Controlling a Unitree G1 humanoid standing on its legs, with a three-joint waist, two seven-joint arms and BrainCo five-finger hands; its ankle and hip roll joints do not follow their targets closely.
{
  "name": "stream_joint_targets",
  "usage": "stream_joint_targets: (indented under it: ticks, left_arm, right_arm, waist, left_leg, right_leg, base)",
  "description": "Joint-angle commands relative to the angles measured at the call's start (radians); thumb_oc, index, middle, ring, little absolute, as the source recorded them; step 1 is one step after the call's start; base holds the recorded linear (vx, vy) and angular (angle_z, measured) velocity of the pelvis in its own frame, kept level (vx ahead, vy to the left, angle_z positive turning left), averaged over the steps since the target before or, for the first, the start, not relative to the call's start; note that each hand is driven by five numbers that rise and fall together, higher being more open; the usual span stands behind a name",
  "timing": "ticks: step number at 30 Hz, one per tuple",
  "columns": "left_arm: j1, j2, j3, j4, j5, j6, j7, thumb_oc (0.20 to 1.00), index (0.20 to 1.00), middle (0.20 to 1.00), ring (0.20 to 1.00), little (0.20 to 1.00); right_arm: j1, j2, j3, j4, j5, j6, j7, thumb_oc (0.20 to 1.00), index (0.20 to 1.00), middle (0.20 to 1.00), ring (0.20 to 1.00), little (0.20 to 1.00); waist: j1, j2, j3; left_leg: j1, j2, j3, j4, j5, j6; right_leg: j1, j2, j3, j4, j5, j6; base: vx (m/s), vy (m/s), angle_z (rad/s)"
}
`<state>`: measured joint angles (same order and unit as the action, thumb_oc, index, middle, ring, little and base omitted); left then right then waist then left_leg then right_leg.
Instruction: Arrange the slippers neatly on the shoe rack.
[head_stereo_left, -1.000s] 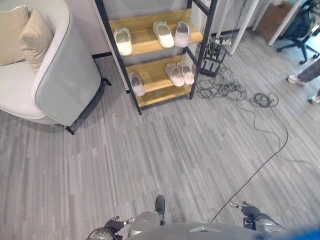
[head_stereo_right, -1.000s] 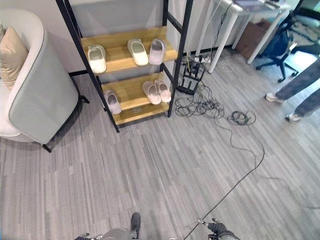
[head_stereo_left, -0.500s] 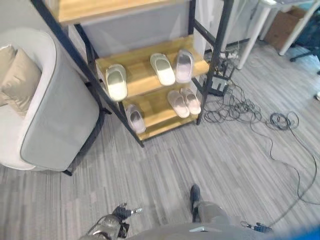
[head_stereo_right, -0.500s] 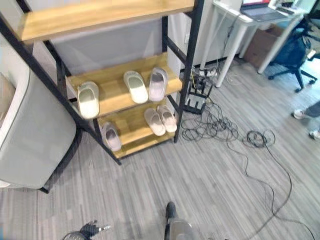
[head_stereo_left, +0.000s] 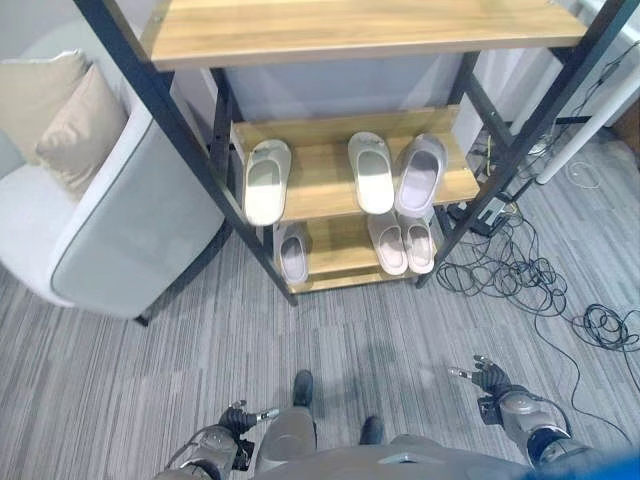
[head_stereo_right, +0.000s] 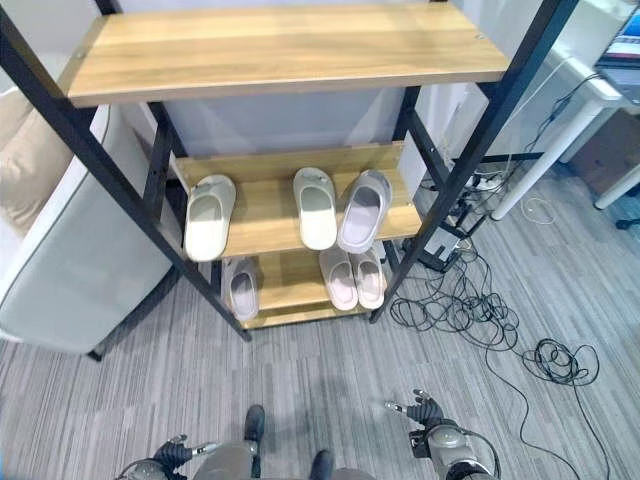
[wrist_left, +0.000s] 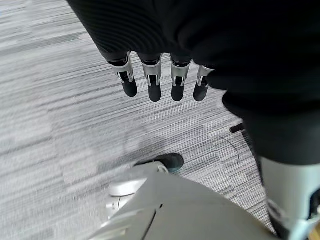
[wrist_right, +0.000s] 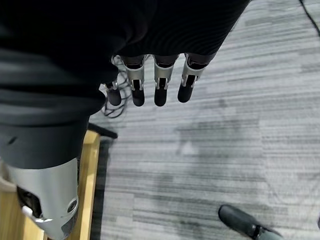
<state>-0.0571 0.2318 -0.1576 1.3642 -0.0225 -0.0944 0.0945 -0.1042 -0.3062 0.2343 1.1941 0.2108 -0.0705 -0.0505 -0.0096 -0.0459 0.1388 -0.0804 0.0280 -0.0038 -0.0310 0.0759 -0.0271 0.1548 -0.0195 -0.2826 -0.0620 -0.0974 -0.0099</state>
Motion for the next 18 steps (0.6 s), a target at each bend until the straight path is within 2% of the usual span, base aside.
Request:
stream_joint_targets:
  ticks: [1,3,5,6,7,8,11,13,17,18]
  left_arm:
    - [0.001,0.052,-0.004,0.018,0.005,-0.001,0.0,1.0,1.0,1.0,1.0,1.0]
    - [0.003,0.069,0.009,0.017,0.015,-0.009,-0.002,1.0,1.0,1.0,1.0,1.0]
    - [0.001,0.096,0.084,0.021,-0.078,-0.005,-0.016,1.0,1.0,1.0,1.0,1.0]
    - [0.001,0.097,0.084,0.021,-0.078,-0.005,-0.017,1.0,1.0,1.0,1.0,1.0]
    - [-0.006,0.117,0.109,0.046,-0.09,0.003,-0.018,1.0,1.0,1.0,1.0,1.0]
    - [0.0,0.119,0.102,0.058,-0.069,0.002,-0.02,1.0,1.0,1.0,1.0,1.0]
    - [0.007,0.118,0.114,0.066,-0.074,-0.001,-0.017,1.0,1.0,1.0,1.0,1.0]
    - [0.013,0.108,0.114,0.067,-0.081,-0.007,-0.013,1.0,1.0,1.0,1.0,1.0]
    - [0.031,0.08,0.097,0.063,-0.065,-0.011,-0.01,1.0,1.0,1.0,1.0,1.0]
    - [0.038,0.068,0.089,0.05,-0.055,-0.009,-0.007,1.0,1.0,1.0,1.0,1.0]
  right_arm:
    - [0.047,-0.097,-0.067,-0.051,0.003,-0.009,0.051,1.0,1.0,1.0,1.0,1.0]
    - [0.074,-0.094,-0.076,-0.019,-0.005,-0.024,0.066,1.0,1.0,1.0,1.0,1.0]
    - [0.075,-0.073,-0.096,0.009,-0.004,-0.011,0.069,1.0,1.0,1.0,1.0,1.0]
    - [0.074,-0.072,-0.096,0.01,-0.004,-0.011,0.069,1.0,1.0,1.0,1.0,1.0]
    - [0.061,-0.061,-0.093,0.002,-0.014,-0.001,0.077,1.0,1.0,1.0,1.0,1.0]
    - [0.054,-0.051,-0.089,-0.006,-0.014,-0.001,0.073,1.0,1.0,1.0,1.0,1.0]
    - [0.046,-0.045,-0.084,-0.016,-0.017,-0.004,0.066,1.0,1.0,1.0,1.0,1.0]
    - [0.042,-0.04,-0.079,-0.024,-0.016,-0.005,0.058,1.0,1.0,1.0,1.0,1.0]
    - [0.039,-0.041,-0.065,-0.036,-0.025,-0.012,0.051,1.0,1.0,1.0,1.0,1.0]
    - [0.048,-0.039,-0.053,-0.125,-0.044,-0.014,0.042,1.0,1.0,1.0,1.0,1.0]
  waist:
    - [0.028,-0.013,-0.055]
    - [0.029,-0.022,-0.06]
    - [0.036,-0.025,-0.053]
    - [0.036,-0.026,-0.054]
    - [0.031,-0.02,-0.026]
    - [0.025,-0.012,-0.015]
    - [0.022,-0.005,-0.015]
    - [0.019,-0.015,-0.016]
    - [0.022,-0.013,-0.036]
    - [0.02,-0.008,-0.045]
  left_leg:
    - [0.051,0.032,0.011,0.052,-0.118,-0.015]
    - [0.069,0.013,0.017,0.04,-0.136,0.004]
    - [0.06,-0.014,0.008,0.045,-0.148,0.029]
    - [0.058,-0.015,0.008,0.046,-0.148,0.03]
    - [0.053,-0.032,0.007,0.061,-0.156,0.053]
    - [0.06,-0.033,-0.001,0.064,-0.164,0.057]
    - [0.072,-0.027,-0.02,0.05,-0.17,0.045]
    - [0.07,-0.036,-0.043,0.059,-0.178,0.036]
    - [0.078,-0.021,-0.051,0.042,-0.168,0.019]
    - [0.094,0.0,-0.058,0.017,-0.154,0.005]
  right_leg:
    - [-0.089,-0.086,0.012,0.117,0.007,0.093]
    - [-0.094,-0.102,0.035,0.122,0.027,0.118]
    - [-0.127,-0.132,0.042,0.181,0.039,0.145]
    - [-0.13,-0.133,0.042,0.184,0.037,0.146]
    - [-0.209,-0.177,0.057,0.347,0.097,0.187]
    - [-0.233,-0.188,0.09,0.369,0.104,0.19]
    - [-0.237,-0.213,0.112,0.252,0.104,0.172]
    - [-0.212,-0.207,0.162,0.146,0.116,0.177]
    - [-0.171,-0.184,0.145,0.078,0.118,0.171]
    - [-0.142,-0.162,0.129,0.055,0.106,0.16]
  base:
    - [0.12,0.261,0.03]
    - [0.07,0.296,0.02]
    - [0.0,0.271,-0.16]
    - [-0.09,0.259,-0.14]
    - [-0.08,0.2,-0.06]
    - [-0.05,0.187,0.04]
    - [0.05,-0.067,0.11]
    - [0.09,-0.167,0.11]
    - [0.1,-0.182,0.4]
    - [0.12,-0.238,0.36]
